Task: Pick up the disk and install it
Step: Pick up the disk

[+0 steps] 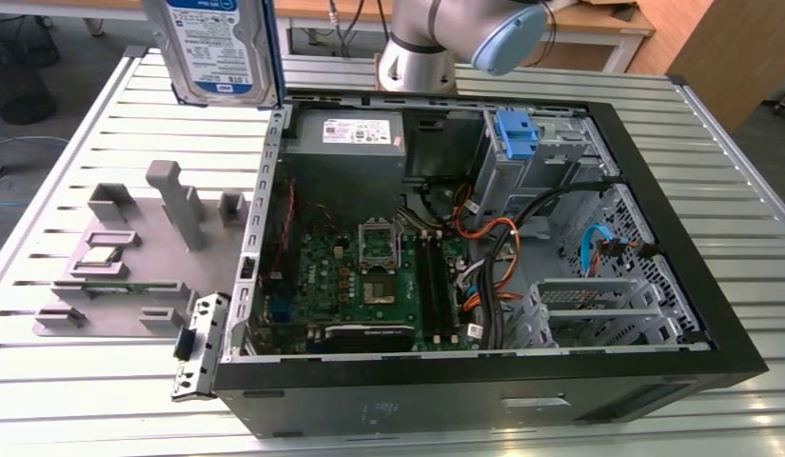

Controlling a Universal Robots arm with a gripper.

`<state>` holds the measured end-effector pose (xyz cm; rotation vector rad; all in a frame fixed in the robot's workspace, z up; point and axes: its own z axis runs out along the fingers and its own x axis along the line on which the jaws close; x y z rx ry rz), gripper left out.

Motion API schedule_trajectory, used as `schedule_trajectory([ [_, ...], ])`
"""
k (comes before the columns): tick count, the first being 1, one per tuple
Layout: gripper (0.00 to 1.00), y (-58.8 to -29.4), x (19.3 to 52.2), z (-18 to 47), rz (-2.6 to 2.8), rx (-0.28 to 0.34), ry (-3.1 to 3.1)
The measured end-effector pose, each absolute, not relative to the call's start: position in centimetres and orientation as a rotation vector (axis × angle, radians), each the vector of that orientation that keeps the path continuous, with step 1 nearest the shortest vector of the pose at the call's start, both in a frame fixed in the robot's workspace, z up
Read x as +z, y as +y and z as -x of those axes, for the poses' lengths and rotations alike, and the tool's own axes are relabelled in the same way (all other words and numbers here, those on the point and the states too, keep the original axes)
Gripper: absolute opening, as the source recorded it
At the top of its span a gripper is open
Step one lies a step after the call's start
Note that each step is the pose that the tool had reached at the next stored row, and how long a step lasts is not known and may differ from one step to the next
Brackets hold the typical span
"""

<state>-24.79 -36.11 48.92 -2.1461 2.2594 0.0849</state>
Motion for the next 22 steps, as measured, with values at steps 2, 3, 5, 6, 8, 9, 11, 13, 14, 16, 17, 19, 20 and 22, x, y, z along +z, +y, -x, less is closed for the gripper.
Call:
schedule_trajectory([
  [2, 0.35, -36.1, 48.9, 24.5, 2.146, 0.085, 2.259],
  [3, 0.35, -36.1, 48.9, 24.4, 2.146, 0.085, 2.259],
  [5, 0.35, -36.1, 48.9, 24.1, 2.146, 0.085, 2.26],
  [6, 0.35, -36.1, 48.9, 24.0, 2.146, 0.085, 2.259],
  [8, 0.35, -36.1, 48.9, 23.6, 2.146, 0.085, 2.26],
  [9, 0.35, -36.1, 48.9, 23.5, 2.146, 0.085, 2.259],
  [11, 0.35, -36.1, 48.9, 23.1, 2.146, 0.085, 2.259],
  [13, 0.35, -36.1, 48.8, 22.6, 2.146, 0.085, 2.26],
  [14, 0.35, -36.1, 48.8, 22.4, 2.146, 0.085, 2.26],
  [16, 0.35, -36.1, 48.8, 21.8, 2.146, 0.085, 2.259],
  [17, 0.35, -36.1, 48.8, 21.6, 2.146, 0.085, 2.259],
  [19, 0.35, -36.1, 48.8, 21.0, 2.146, 0.085, 2.259],
  [20, 0.35, -36.1, 48.8, 20.8, 2.146, 0.085, 2.259],
  [22, 0.35, -36.1, 48.8, 20.3, 2.146, 0.085, 2.259],
])
